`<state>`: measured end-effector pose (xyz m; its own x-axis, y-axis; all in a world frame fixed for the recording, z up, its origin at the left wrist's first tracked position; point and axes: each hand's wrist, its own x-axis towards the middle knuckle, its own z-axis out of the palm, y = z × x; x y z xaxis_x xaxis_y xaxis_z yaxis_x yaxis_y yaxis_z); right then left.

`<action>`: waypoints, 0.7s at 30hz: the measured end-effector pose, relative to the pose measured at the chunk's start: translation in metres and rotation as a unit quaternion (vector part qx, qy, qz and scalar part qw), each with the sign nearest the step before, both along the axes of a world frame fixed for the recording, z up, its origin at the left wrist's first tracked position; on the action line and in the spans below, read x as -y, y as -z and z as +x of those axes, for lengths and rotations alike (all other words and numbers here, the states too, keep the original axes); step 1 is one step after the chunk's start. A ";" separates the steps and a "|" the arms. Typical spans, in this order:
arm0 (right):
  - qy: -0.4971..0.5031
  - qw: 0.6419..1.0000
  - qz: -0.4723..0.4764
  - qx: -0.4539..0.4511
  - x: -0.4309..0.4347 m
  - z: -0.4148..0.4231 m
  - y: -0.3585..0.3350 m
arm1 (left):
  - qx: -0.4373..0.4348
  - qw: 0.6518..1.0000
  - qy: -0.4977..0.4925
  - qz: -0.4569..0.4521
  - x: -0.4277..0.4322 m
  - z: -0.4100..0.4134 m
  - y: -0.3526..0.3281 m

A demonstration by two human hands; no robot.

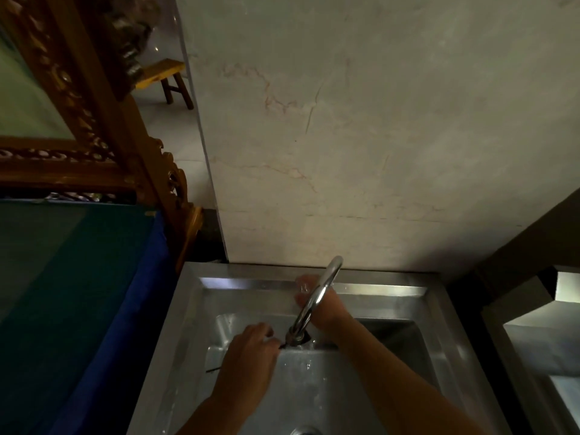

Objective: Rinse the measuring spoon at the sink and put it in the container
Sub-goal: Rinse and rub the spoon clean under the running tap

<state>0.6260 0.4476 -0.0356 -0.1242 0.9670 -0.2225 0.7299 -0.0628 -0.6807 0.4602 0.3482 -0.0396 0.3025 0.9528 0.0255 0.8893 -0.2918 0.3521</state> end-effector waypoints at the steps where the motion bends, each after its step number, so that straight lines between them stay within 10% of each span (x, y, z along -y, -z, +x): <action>1: -0.015 1.000 0.001 0.019 -0.008 -0.003 0.005 | 0.004 1.000 0.003 -0.003 -0.001 0.000 0.001; 21: -0.072 0.986 0.000 0.147 0.007 -0.011 0.013 | 0.136 0.979 -0.107 -0.107 0.012 0.019 0.021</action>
